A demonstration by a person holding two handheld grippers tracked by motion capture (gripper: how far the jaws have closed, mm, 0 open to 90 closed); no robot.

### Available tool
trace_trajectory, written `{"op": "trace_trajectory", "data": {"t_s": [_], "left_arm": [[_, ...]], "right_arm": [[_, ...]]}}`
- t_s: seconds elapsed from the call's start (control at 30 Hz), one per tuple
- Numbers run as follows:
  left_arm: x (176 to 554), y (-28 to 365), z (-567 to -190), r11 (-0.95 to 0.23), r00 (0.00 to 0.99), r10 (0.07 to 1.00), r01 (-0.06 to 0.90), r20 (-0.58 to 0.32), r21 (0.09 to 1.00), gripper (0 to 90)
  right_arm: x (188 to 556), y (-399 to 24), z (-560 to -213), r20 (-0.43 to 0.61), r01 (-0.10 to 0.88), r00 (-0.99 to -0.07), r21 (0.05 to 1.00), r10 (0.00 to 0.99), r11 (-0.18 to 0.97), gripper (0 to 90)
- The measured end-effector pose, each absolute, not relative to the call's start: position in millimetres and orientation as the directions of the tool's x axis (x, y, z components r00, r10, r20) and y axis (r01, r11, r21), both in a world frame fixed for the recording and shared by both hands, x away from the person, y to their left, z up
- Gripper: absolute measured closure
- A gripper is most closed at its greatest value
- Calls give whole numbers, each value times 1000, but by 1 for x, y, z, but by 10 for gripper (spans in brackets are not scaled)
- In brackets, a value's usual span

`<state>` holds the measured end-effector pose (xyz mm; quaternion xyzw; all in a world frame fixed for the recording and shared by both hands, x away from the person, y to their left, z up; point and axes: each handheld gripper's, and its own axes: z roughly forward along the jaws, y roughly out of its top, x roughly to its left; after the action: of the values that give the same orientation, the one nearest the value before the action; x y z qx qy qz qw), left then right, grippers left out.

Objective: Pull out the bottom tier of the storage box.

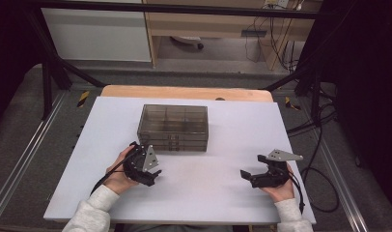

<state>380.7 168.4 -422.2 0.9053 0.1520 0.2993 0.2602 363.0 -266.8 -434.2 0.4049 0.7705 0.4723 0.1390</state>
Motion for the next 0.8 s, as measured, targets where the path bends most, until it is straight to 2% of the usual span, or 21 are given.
{"op": "trace_trajectory", "data": {"t_s": [0.8], "left_arm": [[380,146,-434,-870,731,356,31,582,492,200]], "right_arm": [[363,-267,-435,168,495,-633,838,756,228,5]]}}
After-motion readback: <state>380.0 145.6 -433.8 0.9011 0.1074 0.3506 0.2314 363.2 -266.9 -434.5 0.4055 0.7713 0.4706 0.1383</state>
